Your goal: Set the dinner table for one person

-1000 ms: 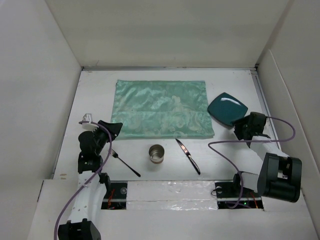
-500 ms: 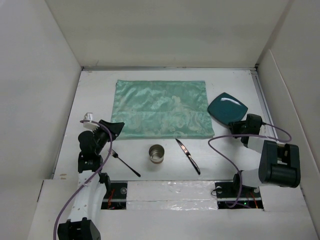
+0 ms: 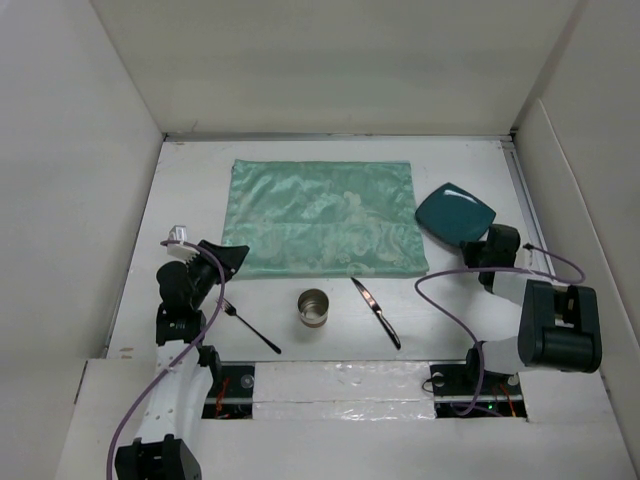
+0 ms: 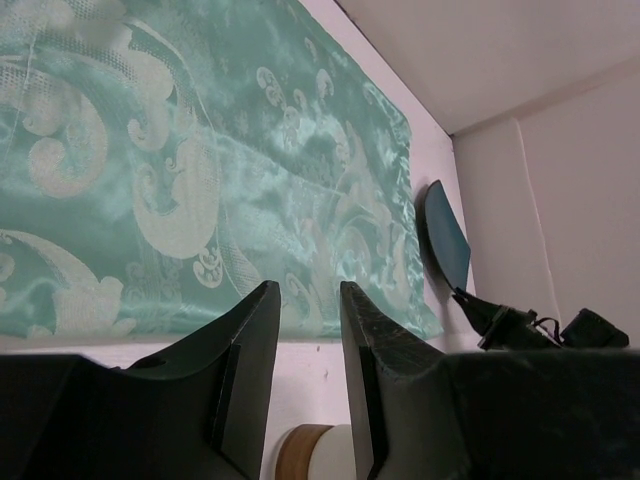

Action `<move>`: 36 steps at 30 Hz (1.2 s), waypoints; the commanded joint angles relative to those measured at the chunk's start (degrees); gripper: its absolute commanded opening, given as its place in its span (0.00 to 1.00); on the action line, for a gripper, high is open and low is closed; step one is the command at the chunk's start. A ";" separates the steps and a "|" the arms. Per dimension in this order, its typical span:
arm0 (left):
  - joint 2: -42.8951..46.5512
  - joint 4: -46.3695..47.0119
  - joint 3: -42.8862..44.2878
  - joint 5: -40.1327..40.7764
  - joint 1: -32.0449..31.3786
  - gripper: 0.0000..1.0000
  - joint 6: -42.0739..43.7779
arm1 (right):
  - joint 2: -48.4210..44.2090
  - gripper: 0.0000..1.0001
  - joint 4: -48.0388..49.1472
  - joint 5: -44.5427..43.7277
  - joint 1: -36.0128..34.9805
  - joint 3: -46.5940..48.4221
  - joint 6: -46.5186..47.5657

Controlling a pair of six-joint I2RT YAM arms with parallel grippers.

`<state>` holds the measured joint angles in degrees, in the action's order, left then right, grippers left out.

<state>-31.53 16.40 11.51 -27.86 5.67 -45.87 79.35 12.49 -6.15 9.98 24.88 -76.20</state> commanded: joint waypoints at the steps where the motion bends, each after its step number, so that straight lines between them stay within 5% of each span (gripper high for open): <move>1: 1.38 1.17 0.97 -0.71 -0.13 0.27 1.04 | 1.24 0.00 -2.74 -3.25 -0.40 2.80 0.27; 8: 1.73 0.38 0.97 -1.06 -0.13 0.24 1.92 | -5.24 0.00 11.01 -3.16 0.30 -4.83 5.61; 14: 1.64 0.03 1.85 -1.32 -0.13 0.22 2.27 | -23.08 0.00 10.81 1.75 5.31 -3.36 18.89; 19: 0.86 0.03 3.25 -3.51 -0.13 0.23 2.71 | -32.32 0.00 9.66 12.55 9.35 0.68 25.84; 25: -0.02 -3.74 9.57 -5.62 -0.13 0.23 4.29 | -31.29 0.00 13.25 27.75 8.58 4.99 24.63; 29: -0.99 -7.86 15.28 -6.77 -0.13 0.27 6.75 | -27.42 0.00 18.96 25.42 -4.14 6.23 20.92; 36: -2.13 -19.21 26.98 -4.94 -0.13 0.38 15.54 | -13.82 0.00 30.21 7.57 -29.81 9.56 14.08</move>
<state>-34.24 1.76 34.30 -32.75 5.67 -35.81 62.33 24.14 8.99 -14.11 28.69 -55.79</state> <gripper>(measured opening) 0.370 0.052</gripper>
